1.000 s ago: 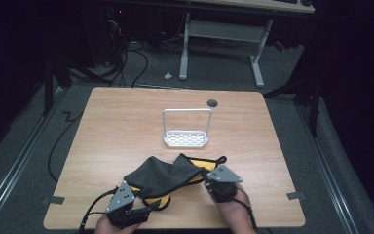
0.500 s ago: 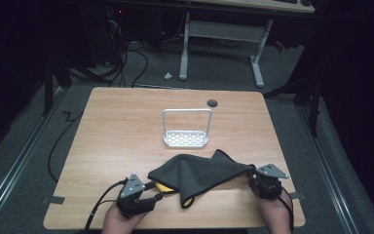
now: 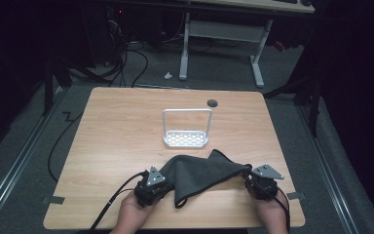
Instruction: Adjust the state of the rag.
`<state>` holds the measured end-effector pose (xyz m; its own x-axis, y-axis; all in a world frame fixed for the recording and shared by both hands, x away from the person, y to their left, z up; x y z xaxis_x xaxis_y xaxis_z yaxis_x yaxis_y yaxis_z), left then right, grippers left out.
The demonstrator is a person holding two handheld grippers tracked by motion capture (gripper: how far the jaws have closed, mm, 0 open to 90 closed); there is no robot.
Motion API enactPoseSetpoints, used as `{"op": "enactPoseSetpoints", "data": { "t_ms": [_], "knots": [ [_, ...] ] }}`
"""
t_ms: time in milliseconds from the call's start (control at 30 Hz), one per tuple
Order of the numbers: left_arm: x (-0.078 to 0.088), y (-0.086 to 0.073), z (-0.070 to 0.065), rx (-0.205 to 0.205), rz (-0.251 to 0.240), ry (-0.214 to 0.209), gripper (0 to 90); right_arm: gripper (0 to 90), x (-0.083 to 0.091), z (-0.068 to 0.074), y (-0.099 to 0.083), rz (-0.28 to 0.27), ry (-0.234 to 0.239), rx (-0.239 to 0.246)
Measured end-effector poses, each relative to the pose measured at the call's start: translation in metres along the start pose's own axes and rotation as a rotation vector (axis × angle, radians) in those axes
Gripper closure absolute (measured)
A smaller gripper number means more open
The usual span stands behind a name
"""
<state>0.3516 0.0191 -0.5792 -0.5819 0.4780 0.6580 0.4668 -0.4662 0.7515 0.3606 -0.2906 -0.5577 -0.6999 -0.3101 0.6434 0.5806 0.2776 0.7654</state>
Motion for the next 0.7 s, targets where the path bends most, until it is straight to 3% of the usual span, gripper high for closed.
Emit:
{"op": "enactPoseSetpoints", "data": {
  "t_ms": [100, 133, 200, 233, 400, 500, 700],
  "knots": [
    [0.012, -0.004, -0.001, 0.013, -0.008, -0.036, 78.9, 83.4, 0.002, 0.001, 0.001, -0.003, -0.005, 0.004],
    [0.026, -0.008, 0.0, 0.026, -0.026, -0.062, 77.6, 84.2, 0.002, 0.002, 0.002, -0.005, -0.002, 0.012],
    [0.033, -0.01, 0.002, 0.032, -0.038, -0.068, 77.0, 85.0, 0.003, 0.002, 0.003, -0.005, -0.003, 0.009],
    [0.046, -0.012, 0.004, 0.044, -0.061, -0.076, 77.0, 85.7, 0.003, 0.004, 0.004, -0.006, -0.008, 0.02],
    [0.068, -0.013, 0.008, 0.055, -0.104, -0.075, 79.1, 85.7, 0.002, 0.005, 0.005, -0.005, -0.013, 0.029],
    [0.075, -0.019, 0.024, 0.071, -0.12, -0.021, 82.9, 85.6, 0.003, 0.003, 0.003, -0.01, -0.013, 0.011],
    [0.066, -0.024, 0.068, 0.252, -0.137, 0.023, 82.8, 85.6, 0.003, 0.006, 0.004, -0.013, 0.011, 0.024]
  ]
}}
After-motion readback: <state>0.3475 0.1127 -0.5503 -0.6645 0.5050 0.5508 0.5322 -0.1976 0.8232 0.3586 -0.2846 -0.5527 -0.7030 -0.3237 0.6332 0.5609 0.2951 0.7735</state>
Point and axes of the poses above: each handheld gripper's, and its own axes: x roughly backward along the jaws, y roughly out of its top, z roughly to its left, the point moved 8 cm from there along -x, roughly forward along the jaws, and after that the axes turned 11 degrees about y, right-handed, at the moved point
